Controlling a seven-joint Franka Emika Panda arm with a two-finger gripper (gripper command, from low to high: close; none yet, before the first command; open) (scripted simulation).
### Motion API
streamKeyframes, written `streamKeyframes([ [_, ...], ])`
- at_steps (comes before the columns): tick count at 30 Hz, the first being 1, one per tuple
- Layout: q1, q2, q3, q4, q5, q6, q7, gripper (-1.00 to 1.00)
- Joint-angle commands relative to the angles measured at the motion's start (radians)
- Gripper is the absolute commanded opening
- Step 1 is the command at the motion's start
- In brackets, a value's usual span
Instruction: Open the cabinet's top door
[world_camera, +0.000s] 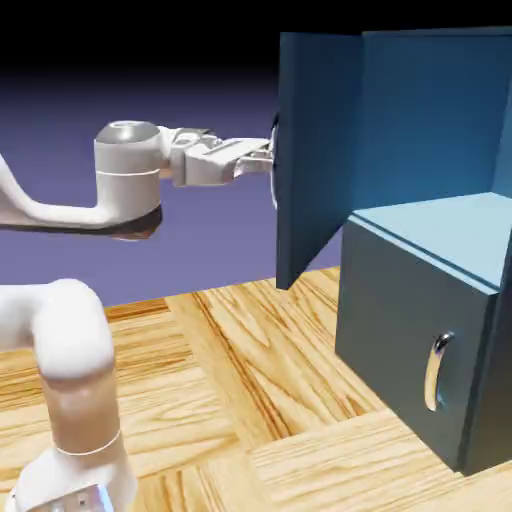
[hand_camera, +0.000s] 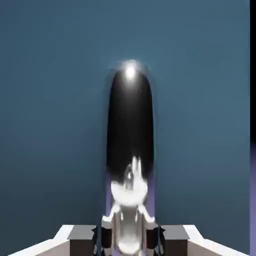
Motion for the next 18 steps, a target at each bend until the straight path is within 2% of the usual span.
streamKeyframes([
  [1, 0.004, 0.000, 0.036, 0.008, 0.039, -0.040, -0.005, -1.00],
  [10, -0.043, 0.077, 0.363, 0.166, 0.329, -0.391, -0.014, -1.00],
  [18, -0.243, 0.186, 0.649, 0.430, 0.514, -0.697, -0.008, -1.00],
])
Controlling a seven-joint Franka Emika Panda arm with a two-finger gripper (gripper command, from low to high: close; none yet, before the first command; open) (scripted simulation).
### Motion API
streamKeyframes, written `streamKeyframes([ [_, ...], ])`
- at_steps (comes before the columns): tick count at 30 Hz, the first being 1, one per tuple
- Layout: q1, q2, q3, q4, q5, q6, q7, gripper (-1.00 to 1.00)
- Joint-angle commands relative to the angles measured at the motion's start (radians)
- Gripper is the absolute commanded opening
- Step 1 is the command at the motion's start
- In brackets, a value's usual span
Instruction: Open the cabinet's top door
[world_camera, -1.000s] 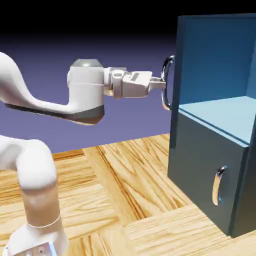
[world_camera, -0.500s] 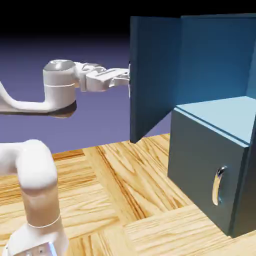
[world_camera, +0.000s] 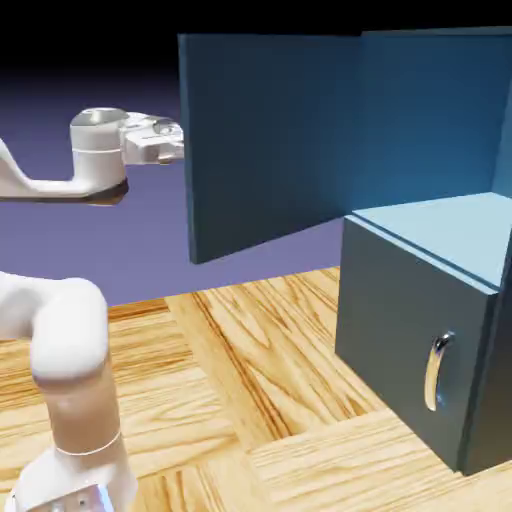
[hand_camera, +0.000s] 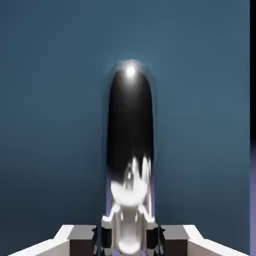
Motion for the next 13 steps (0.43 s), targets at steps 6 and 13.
streamKeyframes([
  [6, -0.206, 0.040, 0.183, 0.217, 0.087, -0.191, -0.013, -1.00],
  [13, -0.406, 0.035, 0.322, 0.419, 0.145, -0.339, -0.046, 1.00],
])
